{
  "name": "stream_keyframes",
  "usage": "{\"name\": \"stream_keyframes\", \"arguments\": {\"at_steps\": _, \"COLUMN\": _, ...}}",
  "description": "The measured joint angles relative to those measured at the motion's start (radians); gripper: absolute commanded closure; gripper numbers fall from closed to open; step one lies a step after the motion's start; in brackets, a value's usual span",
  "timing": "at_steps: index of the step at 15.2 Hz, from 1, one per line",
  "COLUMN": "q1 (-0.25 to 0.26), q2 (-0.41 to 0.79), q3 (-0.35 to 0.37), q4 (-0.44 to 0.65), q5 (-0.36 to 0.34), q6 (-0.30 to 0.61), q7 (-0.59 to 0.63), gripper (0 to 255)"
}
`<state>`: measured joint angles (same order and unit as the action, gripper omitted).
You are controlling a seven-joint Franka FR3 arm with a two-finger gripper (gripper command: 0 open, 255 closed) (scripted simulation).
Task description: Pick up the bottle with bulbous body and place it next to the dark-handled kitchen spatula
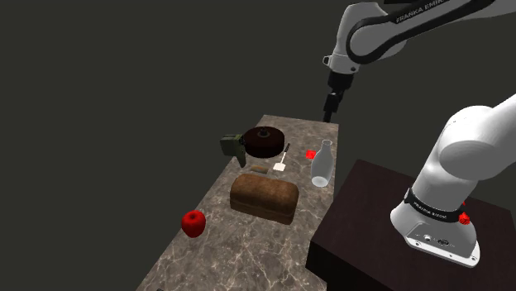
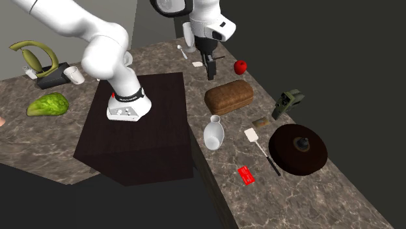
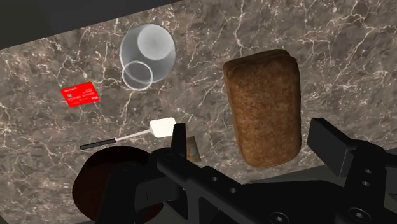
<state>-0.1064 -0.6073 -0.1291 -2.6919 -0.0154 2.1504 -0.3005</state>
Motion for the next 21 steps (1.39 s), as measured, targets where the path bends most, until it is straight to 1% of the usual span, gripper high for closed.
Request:
{"name": "stream_keyframes", "arguments": {"at_steps": 8, "q1": -0.041, "q2": 0.237, "q3": -0.081, "q4": -0.055, "q5": -0.036, "q6": 0.284, "q7": -0.080, "gripper": 0}}
{"name": "stream_keyframes", "arguments": {"at_steps": 12, "q1": -0.051, "q2": 0.394, "q3": -0.130, "q4": -0.054, "q5": -0.025, "q6": 0.436, "q7": -0.142, "gripper": 0}}
{"name": "stream_keyframes", "arguments": {"at_steps": 14, "q1": -0.051, "q2": 0.474, "q3": -0.151, "q4": -0.037, "q5": -0.002, "q6": 0.498, "q7": -0.178, "gripper": 0}}
{"name": "stream_keyframes", "arguments": {"at_steps": 16, "q1": -0.046, "q2": 0.558, "q3": -0.165, "q4": -0.022, "q5": 0.037, "q6": 0.562, "q7": -0.220, "gripper": 0}}
{"name": "stream_keyframes", "arguments": {"at_steps": 20, "q1": -0.042, "q2": 0.628, "q3": -0.166, "q4": -0.021, "q5": 0.091, "q6": 0.629, "q7": -0.268, "gripper": 0}}
{"name": "stream_keyframes", "arguments": {"at_steps": 21, "q1": -0.040, "q2": 0.652, "q3": -0.161, "q4": -0.017, "q5": 0.114, "q6": 0.648, "q7": -0.283, "gripper": 0}}
